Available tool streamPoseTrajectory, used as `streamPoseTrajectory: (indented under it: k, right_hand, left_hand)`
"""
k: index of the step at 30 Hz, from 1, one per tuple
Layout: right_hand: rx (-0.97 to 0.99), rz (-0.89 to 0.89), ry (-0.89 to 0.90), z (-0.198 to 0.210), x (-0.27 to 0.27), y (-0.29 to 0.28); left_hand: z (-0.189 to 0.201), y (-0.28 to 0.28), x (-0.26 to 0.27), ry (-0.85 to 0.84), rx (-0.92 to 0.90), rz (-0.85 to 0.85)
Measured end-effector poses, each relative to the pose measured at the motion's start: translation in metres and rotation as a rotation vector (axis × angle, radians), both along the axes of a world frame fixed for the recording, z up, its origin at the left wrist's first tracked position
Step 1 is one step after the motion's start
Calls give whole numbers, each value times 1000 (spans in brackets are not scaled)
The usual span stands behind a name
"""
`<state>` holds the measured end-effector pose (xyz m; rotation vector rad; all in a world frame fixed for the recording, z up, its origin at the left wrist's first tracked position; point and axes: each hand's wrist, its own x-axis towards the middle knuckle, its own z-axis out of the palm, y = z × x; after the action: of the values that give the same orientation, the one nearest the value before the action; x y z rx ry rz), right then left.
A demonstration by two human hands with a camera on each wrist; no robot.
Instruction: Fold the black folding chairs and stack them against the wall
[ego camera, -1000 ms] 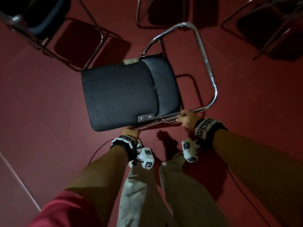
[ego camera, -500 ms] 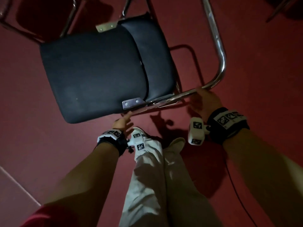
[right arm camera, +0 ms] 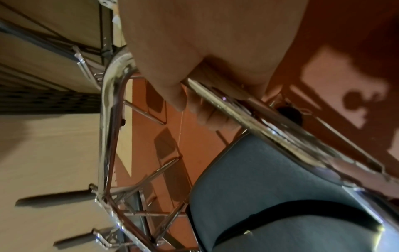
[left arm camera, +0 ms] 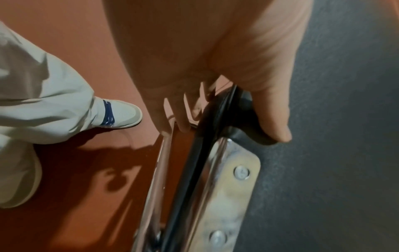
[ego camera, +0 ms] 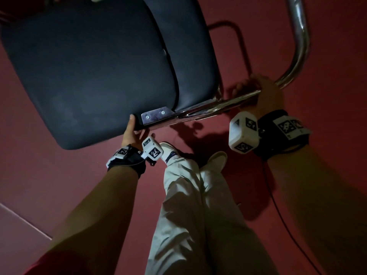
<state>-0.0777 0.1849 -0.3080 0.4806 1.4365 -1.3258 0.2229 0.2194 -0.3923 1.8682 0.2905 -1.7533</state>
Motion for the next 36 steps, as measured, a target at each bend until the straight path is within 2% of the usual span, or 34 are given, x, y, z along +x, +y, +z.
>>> streamPoseTrajectory:
  k: [2, 7, 11, 17, 26, 30, 33, 36]
  right_hand:
    - [14, -30, -21, 3, 3, -2]
    - [-14, -74, 52, 7, 7, -3]
    - [-49, -14, 106, 5, 4, 0]
    - [-87, -4, 102, 9, 1, 1]
    - [-185, -23, 88, 10, -16, -16]
    - [-151, -33, 99, 5, -35, -12]
    - [-139, -53, 106, 4, -47, -8]
    - [-133, -100, 85, 3, -61, -4]
  left_hand:
    - [-2, -6, 3, 52, -58, 58]
    - [-12, -15, 13, 190, -168, 352]
    - [-13, -17, 14, 222, -155, 390]
    - [-7, -22, 19, 202, -125, 285]
    - [12, -32, 4, 268, -127, 285]
    - [27, -35, -6, 186, -138, 137]
    - [36, -38, -14, 127, -123, 127]
    - [46, -42, -24, 130, -132, 26]
